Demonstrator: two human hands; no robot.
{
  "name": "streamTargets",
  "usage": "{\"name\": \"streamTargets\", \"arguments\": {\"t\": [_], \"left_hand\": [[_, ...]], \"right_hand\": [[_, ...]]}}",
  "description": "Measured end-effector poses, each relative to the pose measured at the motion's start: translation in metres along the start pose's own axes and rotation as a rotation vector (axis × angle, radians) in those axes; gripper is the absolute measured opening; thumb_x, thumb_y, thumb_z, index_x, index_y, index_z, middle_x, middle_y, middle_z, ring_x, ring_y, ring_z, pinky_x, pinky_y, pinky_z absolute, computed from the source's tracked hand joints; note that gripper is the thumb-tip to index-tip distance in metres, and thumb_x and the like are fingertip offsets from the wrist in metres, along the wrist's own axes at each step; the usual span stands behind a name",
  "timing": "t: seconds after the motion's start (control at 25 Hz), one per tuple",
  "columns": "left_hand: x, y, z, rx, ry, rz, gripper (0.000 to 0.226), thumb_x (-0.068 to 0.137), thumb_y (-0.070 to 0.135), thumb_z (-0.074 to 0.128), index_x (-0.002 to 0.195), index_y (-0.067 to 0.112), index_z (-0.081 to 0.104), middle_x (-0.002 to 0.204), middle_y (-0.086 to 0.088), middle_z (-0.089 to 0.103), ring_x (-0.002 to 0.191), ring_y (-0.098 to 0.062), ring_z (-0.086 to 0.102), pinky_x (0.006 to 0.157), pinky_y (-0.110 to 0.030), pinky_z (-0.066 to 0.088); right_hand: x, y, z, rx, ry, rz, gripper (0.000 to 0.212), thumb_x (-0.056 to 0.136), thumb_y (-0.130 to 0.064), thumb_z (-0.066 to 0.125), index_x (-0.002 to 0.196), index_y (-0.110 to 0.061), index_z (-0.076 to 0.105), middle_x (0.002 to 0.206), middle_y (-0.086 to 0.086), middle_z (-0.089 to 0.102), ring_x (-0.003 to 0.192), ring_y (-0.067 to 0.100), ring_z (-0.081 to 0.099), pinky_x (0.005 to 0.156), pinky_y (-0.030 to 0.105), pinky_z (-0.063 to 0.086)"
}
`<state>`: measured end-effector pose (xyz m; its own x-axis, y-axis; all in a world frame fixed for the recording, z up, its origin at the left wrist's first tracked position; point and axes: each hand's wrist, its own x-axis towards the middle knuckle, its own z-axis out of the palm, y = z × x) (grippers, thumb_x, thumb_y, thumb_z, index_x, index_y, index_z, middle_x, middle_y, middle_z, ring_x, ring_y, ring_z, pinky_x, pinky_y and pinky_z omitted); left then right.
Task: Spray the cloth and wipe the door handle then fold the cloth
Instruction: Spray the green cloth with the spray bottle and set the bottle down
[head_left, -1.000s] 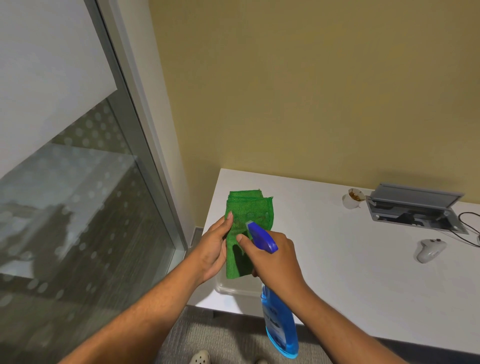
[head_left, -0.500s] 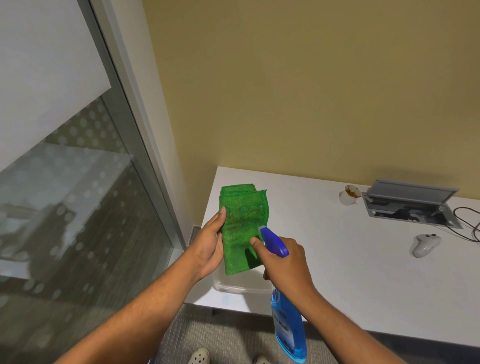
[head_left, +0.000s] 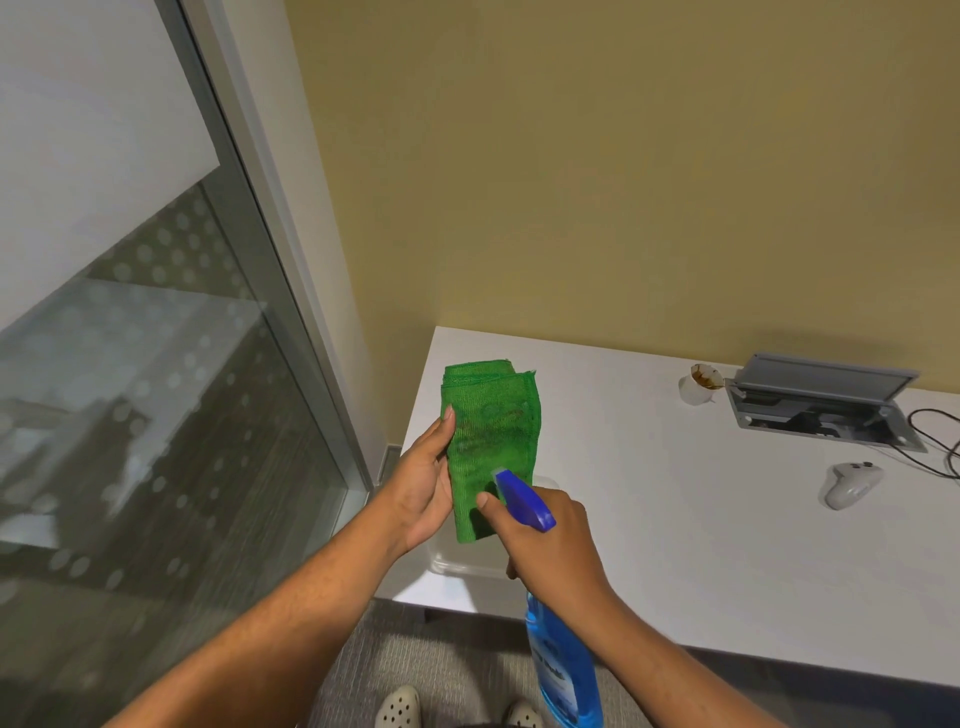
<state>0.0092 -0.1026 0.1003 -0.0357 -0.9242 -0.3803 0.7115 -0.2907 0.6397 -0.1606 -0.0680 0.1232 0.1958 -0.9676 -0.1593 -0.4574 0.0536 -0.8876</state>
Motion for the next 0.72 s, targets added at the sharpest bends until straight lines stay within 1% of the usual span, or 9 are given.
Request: {"name": "streamTargets", "arguments": {"t": [0.08, 0.12, 0.2, 0.24, 0.28, 0.36, 0.44, 0.56, 0.72], "left_hand": [[-0.001, 0.002, -0.004, -0.005, -0.004, -0.006, 0.058, 0.102, 0.044, 0.049, 0.146, 0.008, 0.059, 0.142, -0.024, 0.067, 0.124, -0.035, 0.071, 0.100, -0.048, 0.061], [-0.001, 0.002, -0.005, -0.005, -0.005, -0.014, 0.058, 0.102, 0.045, 0.048, 0.147, 0.008, 0.059, 0.142, -0.024, 0.067, 0.125, -0.036, 0.070, 0.100, -0.049, 0.061], [-0.001, 0.001, -0.008, -0.001, 0.000, -0.030, 0.061, 0.101, 0.047, 0.048, 0.148, 0.009, 0.058, 0.142, -0.023, 0.067, 0.128, -0.037, 0.068, 0.102, -0.050, 0.060], [-0.001, 0.001, -0.008, 0.000, 0.000, -0.037, 0.062, 0.101, 0.048, 0.048, 0.148, 0.008, 0.057, 0.143, -0.023, 0.066, 0.130, -0.037, 0.067, 0.103, -0.051, 0.059], [0.000, 0.000, -0.009, -0.002, -0.003, -0.041, 0.063, 0.101, 0.048, 0.048, 0.149, 0.008, 0.057, 0.144, -0.024, 0.066, 0.130, -0.037, 0.067, 0.102, -0.051, 0.059], [0.001, -0.001, -0.008, -0.013, -0.005, -0.043, 0.063, 0.102, 0.048, 0.048, 0.149, 0.007, 0.057, 0.142, -0.023, 0.067, 0.127, -0.036, 0.068, 0.099, -0.050, 0.061], [0.002, -0.002, -0.007, -0.019, -0.008, -0.041, 0.063, 0.102, 0.047, 0.049, 0.149, 0.007, 0.057, 0.141, -0.023, 0.068, 0.126, -0.035, 0.070, 0.096, -0.048, 0.063], [0.005, -0.005, -0.005, -0.012, -0.006, -0.033, 0.063, 0.102, 0.046, 0.051, 0.151, 0.008, 0.056, 0.144, -0.022, 0.066, 0.129, -0.035, 0.068, 0.096, -0.047, 0.062], [0.004, -0.008, -0.005, 0.006, -0.004, -0.035, 0.061, 0.103, 0.045, 0.049, 0.150, 0.007, 0.056, 0.145, -0.023, 0.065, 0.129, -0.036, 0.068, 0.098, -0.048, 0.061]], "right_hand": [[-0.001, 0.004, -0.007, 0.008, 0.029, 0.022, 0.051, 0.098, -0.038, 0.076, 0.066, -0.002, 0.058, 0.053, 0.005, 0.056, 0.048, 0.032, 0.062, 0.053, 0.030, 0.047], [0.000, 0.007, -0.011, 0.021, 0.048, 0.034, 0.051, 0.099, -0.036, 0.076, 0.068, 0.002, 0.060, 0.053, 0.009, 0.057, 0.044, 0.026, 0.059, 0.052, 0.028, 0.047], [0.002, 0.009, -0.018, 0.032, 0.089, 0.042, 0.051, 0.100, -0.034, 0.075, 0.071, 0.007, 0.062, 0.056, 0.022, 0.060, 0.043, 0.018, 0.056, 0.049, 0.023, 0.046], [0.002, 0.010, -0.020, 0.027, 0.094, 0.038, 0.052, 0.100, -0.034, 0.075, 0.072, 0.007, 0.061, 0.059, 0.026, 0.061, 0.043, 0.017, 0.056, 0.049, 0.024, 0.046], [0.001, 0.010, -0.020, 0.017, 0.084, 0.034, 0.052, 0.100, -0.035, 0.075, 0.071, 0.007, 0.061, 0.059, 0.027, 0.062, 0.043, 0.018, 0.057, 0.050, 0.027, 0.047], [-0.002, 0.009, -0.014, -0.005, 0.035, 0.040, 0.051, 0.098, -0.037, 0.076, 0.071, 0.004, 0.063, 0.053, 0.016, 0.060, 0.044, 0.019, 0.059, 0.050, 0.028, 0.048], [-0.008, 0.009, -0.006, -0.009, -0.035, 0.032, 0.048, 0.097, -0.039, 0.077, 0.075, 0.002, 0.067, 0.053, 0.005, 0.058, 0.044, 0.018, 0.061, 0.049, 0.027, 0.049], [-0.012, 0.008, 0.004, 0.018, -0.096, 0.032, 0.045, 0.098, -0.039, 0.076, 0.079, 0.001, 0.070, 0.053, 0.002, 0.057, 0.044, 0.016, 0.062, 0.046, 0.024, 0.048], [-0.008, 0.010, 0.000, 0.037, -0.066, 0.050, 0.046, 0.098, -0.038, 0.076, 0.076, 0.001, 0.067, 0.052, 0.002, 0.058, 0.045, 0.016, 0.060, 0.049, 0.026, 0.049]]}}
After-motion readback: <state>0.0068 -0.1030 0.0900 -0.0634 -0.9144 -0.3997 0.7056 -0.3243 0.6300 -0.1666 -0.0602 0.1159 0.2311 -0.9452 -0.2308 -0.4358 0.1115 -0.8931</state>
